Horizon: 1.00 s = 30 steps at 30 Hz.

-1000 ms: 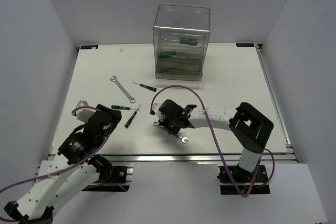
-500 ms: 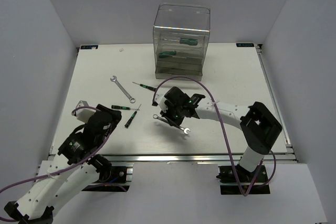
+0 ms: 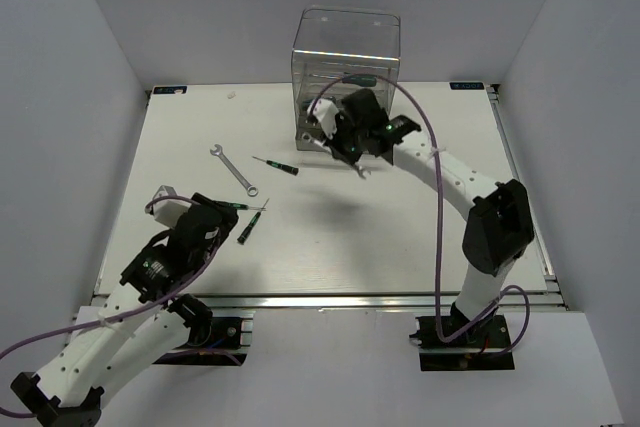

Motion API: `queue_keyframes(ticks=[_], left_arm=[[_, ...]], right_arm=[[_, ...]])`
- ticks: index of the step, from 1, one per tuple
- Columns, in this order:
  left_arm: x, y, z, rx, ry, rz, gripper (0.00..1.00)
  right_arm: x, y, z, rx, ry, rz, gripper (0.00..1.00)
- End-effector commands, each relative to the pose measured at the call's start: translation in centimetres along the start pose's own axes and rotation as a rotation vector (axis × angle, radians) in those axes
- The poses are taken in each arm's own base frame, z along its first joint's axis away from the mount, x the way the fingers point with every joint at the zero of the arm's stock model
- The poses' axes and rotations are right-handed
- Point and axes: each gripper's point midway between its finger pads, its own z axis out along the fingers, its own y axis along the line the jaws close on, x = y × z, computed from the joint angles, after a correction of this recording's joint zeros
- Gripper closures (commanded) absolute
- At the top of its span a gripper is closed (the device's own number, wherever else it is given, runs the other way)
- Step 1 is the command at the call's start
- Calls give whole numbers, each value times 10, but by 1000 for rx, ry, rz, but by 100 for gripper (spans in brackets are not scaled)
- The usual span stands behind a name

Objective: Sort the tools into containers

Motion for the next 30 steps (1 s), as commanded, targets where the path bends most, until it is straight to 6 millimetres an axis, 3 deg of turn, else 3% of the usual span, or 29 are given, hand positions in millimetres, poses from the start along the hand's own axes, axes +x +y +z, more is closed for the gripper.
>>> queue_keyframes(ticks=[1, 3, 4, 8, 16, 22, 23, 24, 26, 30], left_arm=[[1, -8, 6, 15, -8, 10, 28], [1, -10, 8, 15, -7, 17, 28], [2, -11, 9, 17, -6, 20, 28], [4, -14, 12, 21, -6, 25, 28], [5, -22, 17, 30, -6, 34, 28], [8, -25, 20, 31, 0, 46, 28], [7, -26, 21, 32, -3, 46, 28], [7, -25, 22, 28, -5, 51, 27], [7, -29, 24, 29, -10, 56, 23], [2, -46, 31, 17, -23, 90, 24]], right_arm=[[-29, -47, -14, 46, -36, -179, 100], [-32, -59, -5, 48, -24, -225, 100], [-46, -70, -10, 74, -42, -255, 100], [-49, -103, 13, 113, 0, -394, 100], [-35, -131, 44, 148, 64, -542, 100], [-25, -145, 55, 183, 101, -564, 99], [-23, -143, 56, 178, 104, -564, 80], [-23, -143, 56, 179, 103, -562, 69], [-24, -144, 53, 184, 99, -551, 63], [-27, -143, 42, 183, 83, -507, 62]])
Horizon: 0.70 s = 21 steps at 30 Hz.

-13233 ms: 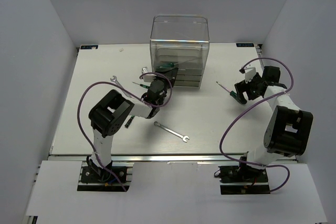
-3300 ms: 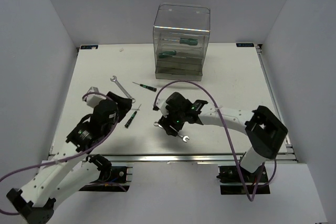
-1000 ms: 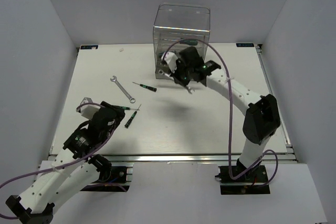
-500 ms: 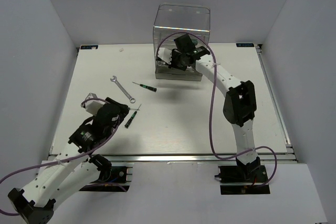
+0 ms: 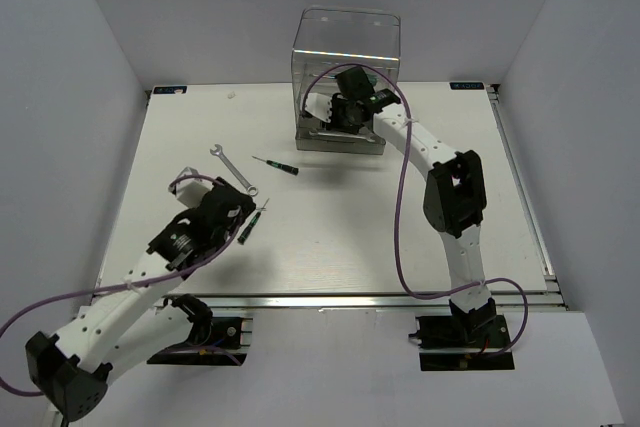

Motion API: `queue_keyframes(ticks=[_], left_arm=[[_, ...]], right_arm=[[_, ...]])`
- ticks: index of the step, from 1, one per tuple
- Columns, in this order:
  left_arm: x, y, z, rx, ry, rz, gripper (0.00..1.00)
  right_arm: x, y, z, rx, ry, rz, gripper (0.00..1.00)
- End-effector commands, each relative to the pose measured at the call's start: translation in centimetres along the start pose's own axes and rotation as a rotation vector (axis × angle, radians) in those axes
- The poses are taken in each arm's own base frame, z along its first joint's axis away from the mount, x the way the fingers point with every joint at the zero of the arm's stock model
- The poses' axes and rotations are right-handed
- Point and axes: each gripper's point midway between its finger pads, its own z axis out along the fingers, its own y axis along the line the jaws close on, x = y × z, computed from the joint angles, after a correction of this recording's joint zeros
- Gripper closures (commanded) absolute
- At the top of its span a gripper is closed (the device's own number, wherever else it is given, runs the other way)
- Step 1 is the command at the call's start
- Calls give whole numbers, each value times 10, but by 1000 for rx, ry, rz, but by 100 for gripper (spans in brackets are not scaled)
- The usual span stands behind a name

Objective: Sort the tools into containers

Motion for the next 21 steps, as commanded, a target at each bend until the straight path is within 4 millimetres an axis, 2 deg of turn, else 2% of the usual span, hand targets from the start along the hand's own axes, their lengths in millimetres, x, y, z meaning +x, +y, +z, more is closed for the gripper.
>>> queue_keyframes(ticks=[1, 2, 3, 4, 5, 6, 7, 8, 9, 10, 11, 12, 13, 14, 15, 16, 17, 18, 20, 21], left_arm=[[-10, -22, 9, -12, -26, 37, 25], [-11, -22, 14, -34, -23, 55, 28], [-12, -30, 16, -30, -2, 60, 30], [-5, -28, 28, -66, 32, 85, 33], [-14, -23, 39, -90, 32, 89, 38], [-16, -21, 48, -103, 56, 88, 51], [-24, -18, 58, -110, 94, 51, 58], [-23, -15, 72, -123, 123, 86, 65], [-27, -13, 79, -131, 136, 92, 72], [-41, -17, 87, -133, 135, 76, 81], [-35, -6, 102, -188, 177, 123, 82], [-38, -3, 110, -210, 193, 141, 82], [-43, 2, 119, -241, 206, 145, 78], [-40, 2, 133, -258, 256, 183, 72], [-39, 2, 141, -266, 277, 197, 66], [-39, 4, 149, -279, 297, 205, 54], [-37, 2, 162, -288, 328, 235, 51], [-35, 1, 169, -295, 345, 249, 48], [-32, 4, 178, -326, 378, 273, 43], [-30, 4, 190, -347, 389, 281, 43]], right_arm=[[-15, -24, -28, 69, -54, 12, 63], [-15, -23, -30, 67, -57, 30, 64], [-20, -28, -40, 80, -71, 46, 66], [-23, -27, -47, 71, -85, 66, 68], [-28, -28, -55, 73, -105, 121, 73], [-30, -31, -66, 72, -128, 148, 86], [-43, -27, -88, 36, -199, 175, 93], [-47, -21, -99, 5, -244, 255, 100], [-50, -28, -131, 21, -311, 304, 100], [-62, -16, -144, -45, -404, 332, 100], [-53, 6, -137, -99, -415, 379, 100], [-56, 11, -161, -102, -462, 425, 100], [-62, 27, -169, -163, -517, 428, 100], [-53, 54, -160, -234, -505, 456, 96], [-55, 65, -174, -250, -530, 466, 77], [-57, 78, -178, -293, -558, 475, 72], [-48, 100, -170, -337, -547, 501, 65], [-50, 106, -179, -334, -569, 497, 64], [-45, 118, -179, -345, -569, 539, 63], [-41, 126, -180, -341, -570, 547, 62]])
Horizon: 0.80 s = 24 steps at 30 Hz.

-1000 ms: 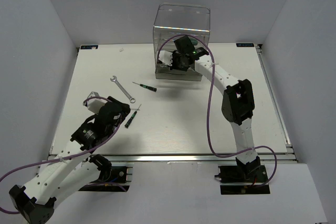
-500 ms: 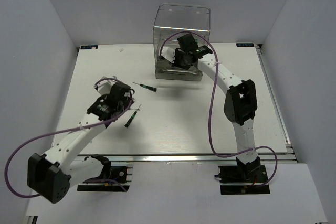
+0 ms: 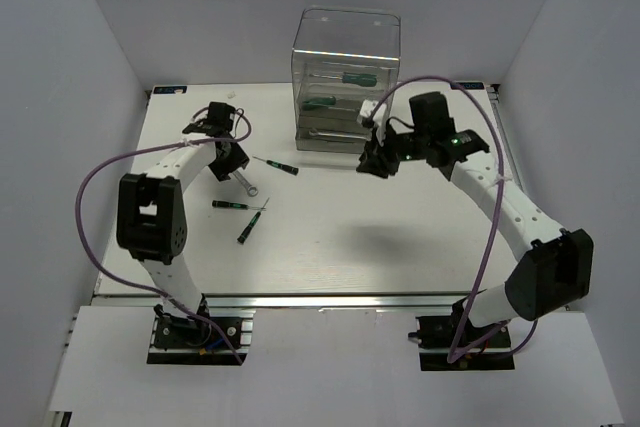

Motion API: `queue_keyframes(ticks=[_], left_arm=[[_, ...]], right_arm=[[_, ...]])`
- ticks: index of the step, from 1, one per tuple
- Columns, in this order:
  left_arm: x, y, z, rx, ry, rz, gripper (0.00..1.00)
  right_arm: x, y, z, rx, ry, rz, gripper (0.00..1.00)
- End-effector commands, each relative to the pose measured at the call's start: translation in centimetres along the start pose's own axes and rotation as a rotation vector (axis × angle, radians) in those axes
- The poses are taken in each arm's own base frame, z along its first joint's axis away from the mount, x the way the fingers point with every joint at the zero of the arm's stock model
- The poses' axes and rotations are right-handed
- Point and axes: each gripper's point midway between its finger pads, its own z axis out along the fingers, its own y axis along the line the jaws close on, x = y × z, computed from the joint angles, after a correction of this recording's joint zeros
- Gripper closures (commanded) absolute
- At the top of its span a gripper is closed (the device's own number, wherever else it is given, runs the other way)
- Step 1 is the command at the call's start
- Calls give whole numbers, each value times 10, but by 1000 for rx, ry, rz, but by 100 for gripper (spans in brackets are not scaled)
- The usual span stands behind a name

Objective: Sort the tools into containers

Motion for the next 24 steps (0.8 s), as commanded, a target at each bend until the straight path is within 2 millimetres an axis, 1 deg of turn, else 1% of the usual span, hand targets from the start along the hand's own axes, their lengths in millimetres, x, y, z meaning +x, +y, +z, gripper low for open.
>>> queue_keyframes(ticks=[1, 2, 3, 4, 5, 6, 7, 9, 10, 11, 13, 15, 21, 24], left_arm=[[-2, -7, 4, -15, 62, 86, 43], [-1, -5, 9, -32, 74, 98, 42], [-7, -10, 11, -30, 65, 103, 42], [-4, -9, 20, -47, 77, 112, 42], [-4, -8, 23, -61, 83, 122, 42], [-12, -11, 25, -68, 65, 124, 41], [-9, -8, 35, -92, 83, 134, 40], [-8, -8, 40, -109, 99, 147, 40], [-11, -10, 42, -112, 93, 146, 40], [-7, -7, 48, -127, 111, 150, 40], [-5, -7, 53, -131, 118, 148, 40], [-1, -3, 59, -145, 134, 147, 41], [14, 9, 70, -147, 160, 119, 46], [21, 11, 77, -142, 167, 100, 49]], right_arm=[[18, 27, 12, -93, -38, 118, 62], [20, 28, 11, -89, -36, 126, 61], [22, 30, 9, -85, -41, 130, 61], [23, 32, 9, -86, -42, 138, 60], [24, 32, 8, -83, -43, 143, 60], [26, 35, 7, -85, -42, 146, 60], [27, 34, 6, -79, -44, 146, 60], [29, 34, 4, -74, -44, 157, 60], [31, 35, 4, -76, -44, 162, 60], [32, 34, 2, -71, -45, 173, 60], [33, 34, 1, -68, -48, 176, 60], [34, 33, -1, -62, -50, 182, 60], [38, 30, -5, -54, -52, 202, 60], [40, 29, -6, -52, -52, 215, 60]])
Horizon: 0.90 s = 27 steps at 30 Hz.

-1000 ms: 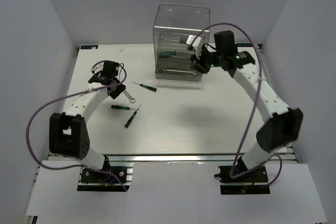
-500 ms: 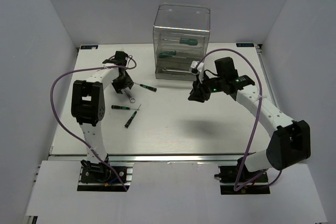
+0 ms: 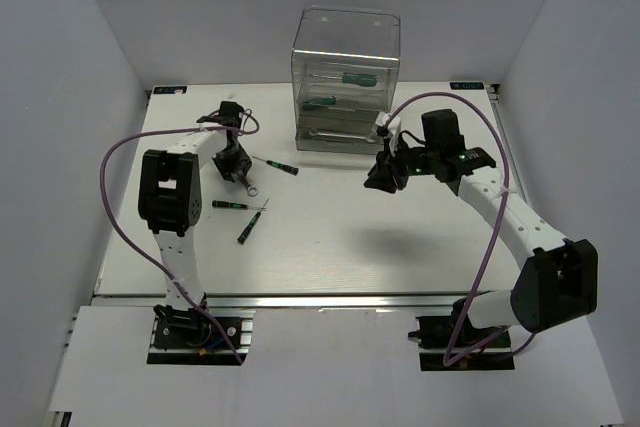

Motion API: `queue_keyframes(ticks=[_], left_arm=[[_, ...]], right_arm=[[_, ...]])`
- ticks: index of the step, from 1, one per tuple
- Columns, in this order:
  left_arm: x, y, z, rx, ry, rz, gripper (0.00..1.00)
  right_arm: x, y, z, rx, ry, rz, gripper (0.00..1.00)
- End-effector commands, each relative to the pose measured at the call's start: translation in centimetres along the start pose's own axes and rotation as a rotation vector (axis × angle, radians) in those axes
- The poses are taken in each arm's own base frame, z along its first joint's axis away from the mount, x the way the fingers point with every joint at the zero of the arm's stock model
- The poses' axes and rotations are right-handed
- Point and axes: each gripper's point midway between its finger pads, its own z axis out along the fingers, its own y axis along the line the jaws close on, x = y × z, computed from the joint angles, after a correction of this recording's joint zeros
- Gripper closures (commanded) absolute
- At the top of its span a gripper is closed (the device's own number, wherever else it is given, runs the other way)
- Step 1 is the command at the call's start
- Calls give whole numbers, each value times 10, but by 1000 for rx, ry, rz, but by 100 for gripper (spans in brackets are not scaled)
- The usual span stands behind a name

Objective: Sort the tools into containers

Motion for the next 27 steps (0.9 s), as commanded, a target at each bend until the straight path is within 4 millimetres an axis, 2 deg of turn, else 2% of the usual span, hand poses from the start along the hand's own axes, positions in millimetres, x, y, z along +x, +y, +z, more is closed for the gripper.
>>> queue_keyframes(ticks=[1, 6, 15, 18, 19, 20, 21, 24, 27], left_arm=[[10, 7, 12, 2, 22, -37, 51], [17, 13, 21, -25, 46, -50, 59], [35, 32, 30, -105, 97, -18, 63], [38, 36, 31, -114, 99, -8, 78], [38, 35, 31, -110, 97, -6, 91], [39, 35, 31, -107, 97, -7, 97], [34, 33, 28, -90, 80, -7, 100], [27, 27, 19, -51, 50, -9, 100], [7, 13, -4, 36, -23, -9, 100]], right_arm=[[-11, 3, -6, -12, -45, -8, 60], [-10, 1, -9, -1, -46, 0, 60], [-10, 2, -12, -3, -55, 5, 60], [-10, 2, -12, -6, -57, 7, 60], [-10, 2, -12, -6, -58, 8, 60], [-10, 2, -12, -7, -59, 9, 60], [-10, 3, -11, -11, -58, 11, 60], [-11, 3, -13, -8, -61, 9, 60], [-9, 4, -14, -6, -60, 9, 60]])
